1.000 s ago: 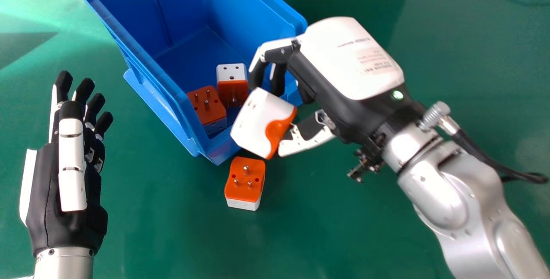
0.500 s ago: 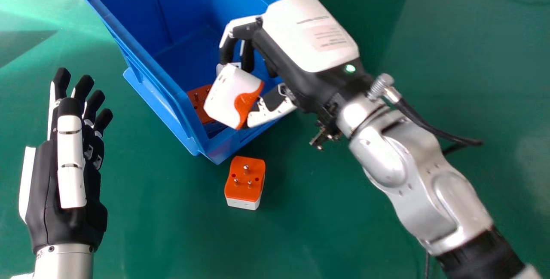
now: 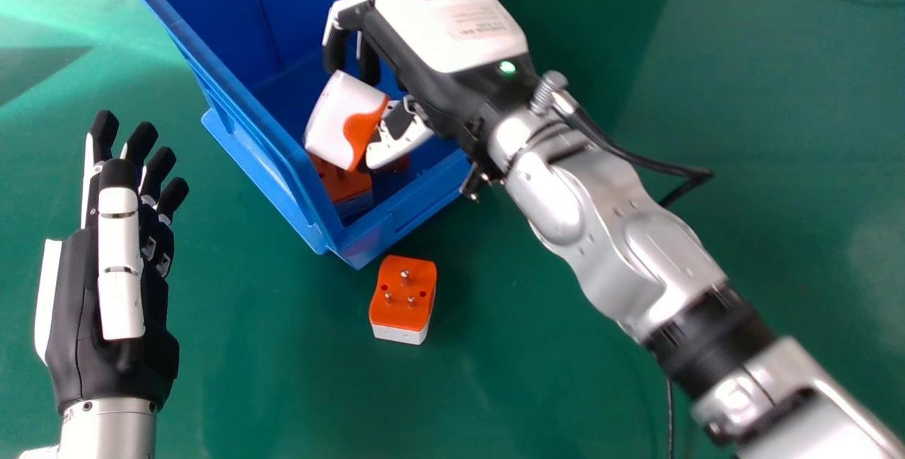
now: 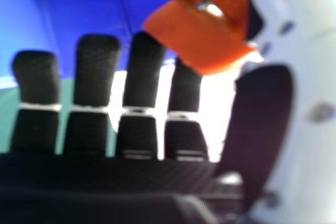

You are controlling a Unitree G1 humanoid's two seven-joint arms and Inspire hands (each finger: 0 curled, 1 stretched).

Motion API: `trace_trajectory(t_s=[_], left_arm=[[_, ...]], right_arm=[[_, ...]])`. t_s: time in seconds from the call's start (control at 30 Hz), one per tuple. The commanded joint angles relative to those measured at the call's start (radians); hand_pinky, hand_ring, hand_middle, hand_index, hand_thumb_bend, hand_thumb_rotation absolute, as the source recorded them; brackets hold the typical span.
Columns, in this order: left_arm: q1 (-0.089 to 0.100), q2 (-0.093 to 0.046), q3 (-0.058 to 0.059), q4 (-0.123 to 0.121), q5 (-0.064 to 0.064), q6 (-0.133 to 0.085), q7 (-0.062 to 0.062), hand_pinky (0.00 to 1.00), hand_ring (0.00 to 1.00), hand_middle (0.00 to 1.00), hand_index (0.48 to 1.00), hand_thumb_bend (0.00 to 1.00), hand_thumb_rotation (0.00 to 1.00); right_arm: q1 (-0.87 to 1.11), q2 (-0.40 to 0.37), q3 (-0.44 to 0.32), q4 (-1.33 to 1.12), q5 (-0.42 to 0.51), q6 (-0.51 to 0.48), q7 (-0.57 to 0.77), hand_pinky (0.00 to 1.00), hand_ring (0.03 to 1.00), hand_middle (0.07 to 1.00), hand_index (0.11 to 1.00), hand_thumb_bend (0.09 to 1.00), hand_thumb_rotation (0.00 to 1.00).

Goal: Pick all objects and put in blue box

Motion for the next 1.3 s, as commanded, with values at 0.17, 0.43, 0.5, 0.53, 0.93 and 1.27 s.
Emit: trace_trajectory(t_s=[0.17, 0.43, 0.5, 0.53, 0.93, 1.27], left_arm=[[0.009, 0.002, 0.003, -0.02, 0.004, -0.023, -0.004, 0.94, 0.95, 0.97, 1.0, 0.42, 0.93], [0.019, -0.002, 0.001, -0.019, 0.012, -0.034, -0.004, 0.95, 0.95, 0.97, 1.0, 0.43, 0.93], [0.022, -0.004, 0.0, -0.02, 0.011, -0.036, -0.006, 0.95, 0.96, 0.97, 1.0, 0.43, 0.93], [0.023, -0.003, 0.0, -0.019, 0.011, -0.038, -0.008, 0.95, 0.96, 0.97, 1.0, 0.43, 0.93], [0.043, -0.01, -0.004, -0.026, 0.014, -0.049, -0.007, 0.96, 0.97, 0.98, 1.0, 0.45, 0.93], [0.045, -0.009, -0.002, -0.018, 0.017, -0.06, -0.007, 0.98, 0.97, 0.98, 1.0, 0.45, 0.96]], right_arm=[[-0.161, 0.051, 0.012, 0.201, 0.035, -0.05, -0.102, 0.26, 0.337, 0.432, 0.529, 0.506, 0.0], [-0.27, 0.095, 0.029, 0.399, 0.052, -0.068, -0.158, 0.26, 0.364, 0.459, 0.543, 0.504, 0.0], [-0.291, 0.101, 0.036, 0.435, 0.056, -0.063, -0.144, 0.26, 0.367, 0.464, 0.543, 0.503, 0.0], [-0.3, 0.104, 0.04, 0.453, 0.057, -0.061, -0.14, 0.26, 0.367, 0.464, 0.543, 0.503, 0.0], [-0.322, 0.108, 0.089, 0.581, 0.043, -0.047, -0.192, 0.29, 0.395, 0.502, 0.514, 0.508, 0.0], [-0.32, 0.105, 0.095, 0.592, 0.061, -0.014, -0.162, 0.3, 0.405, 0.507, 0.503, 0.51, 0.0]])
